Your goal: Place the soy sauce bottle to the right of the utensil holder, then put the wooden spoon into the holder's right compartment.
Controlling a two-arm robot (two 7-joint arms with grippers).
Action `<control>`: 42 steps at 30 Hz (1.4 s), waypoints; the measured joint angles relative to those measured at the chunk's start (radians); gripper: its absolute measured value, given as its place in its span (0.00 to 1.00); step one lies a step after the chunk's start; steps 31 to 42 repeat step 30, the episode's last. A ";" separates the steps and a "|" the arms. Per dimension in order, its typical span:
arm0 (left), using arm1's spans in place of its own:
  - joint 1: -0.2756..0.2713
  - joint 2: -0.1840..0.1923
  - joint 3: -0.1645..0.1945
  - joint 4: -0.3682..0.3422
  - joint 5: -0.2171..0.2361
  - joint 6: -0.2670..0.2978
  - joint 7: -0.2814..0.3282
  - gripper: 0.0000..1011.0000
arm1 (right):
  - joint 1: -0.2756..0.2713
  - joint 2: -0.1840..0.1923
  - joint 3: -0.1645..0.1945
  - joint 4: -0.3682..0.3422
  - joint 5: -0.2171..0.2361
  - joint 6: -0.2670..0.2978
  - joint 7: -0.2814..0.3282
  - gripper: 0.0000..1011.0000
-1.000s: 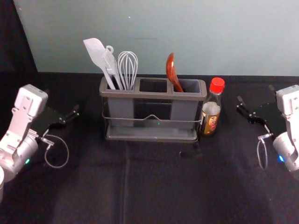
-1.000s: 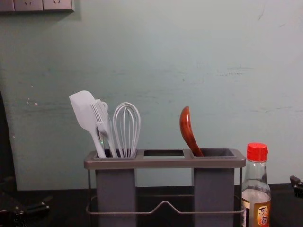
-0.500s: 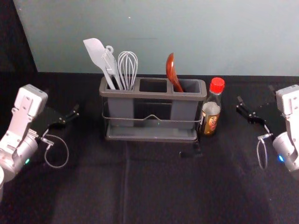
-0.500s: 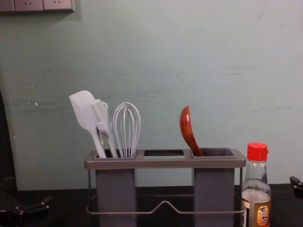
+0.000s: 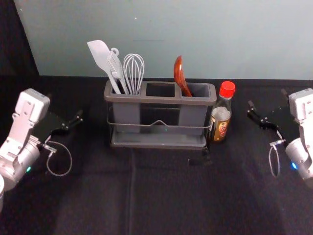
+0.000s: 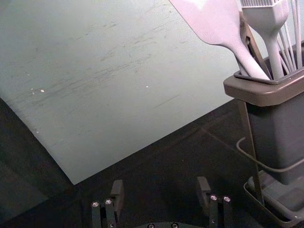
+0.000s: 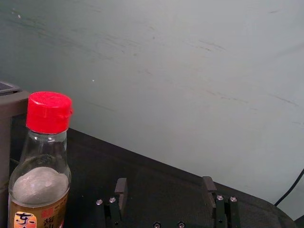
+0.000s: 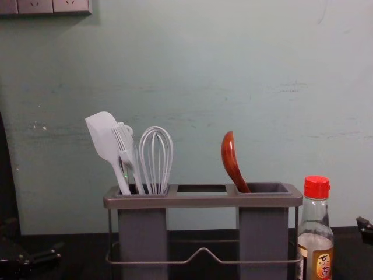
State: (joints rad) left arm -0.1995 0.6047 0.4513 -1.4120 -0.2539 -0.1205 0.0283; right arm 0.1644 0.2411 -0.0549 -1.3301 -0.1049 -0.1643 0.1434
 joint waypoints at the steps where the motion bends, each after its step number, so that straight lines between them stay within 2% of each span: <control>1: 0.000 0.000 0.000 0.000 0.000 0.000 0.000 0.99 | 0.000 0.000 0.000 0.000 0.000 0.000 0.000 0.99; 42: 0.000 0.000 0.000 0.000 0.000 0.000 0.000 0.99 | 0.000 0.000 0.000 0.000 0.000 0.001 0.001 0.99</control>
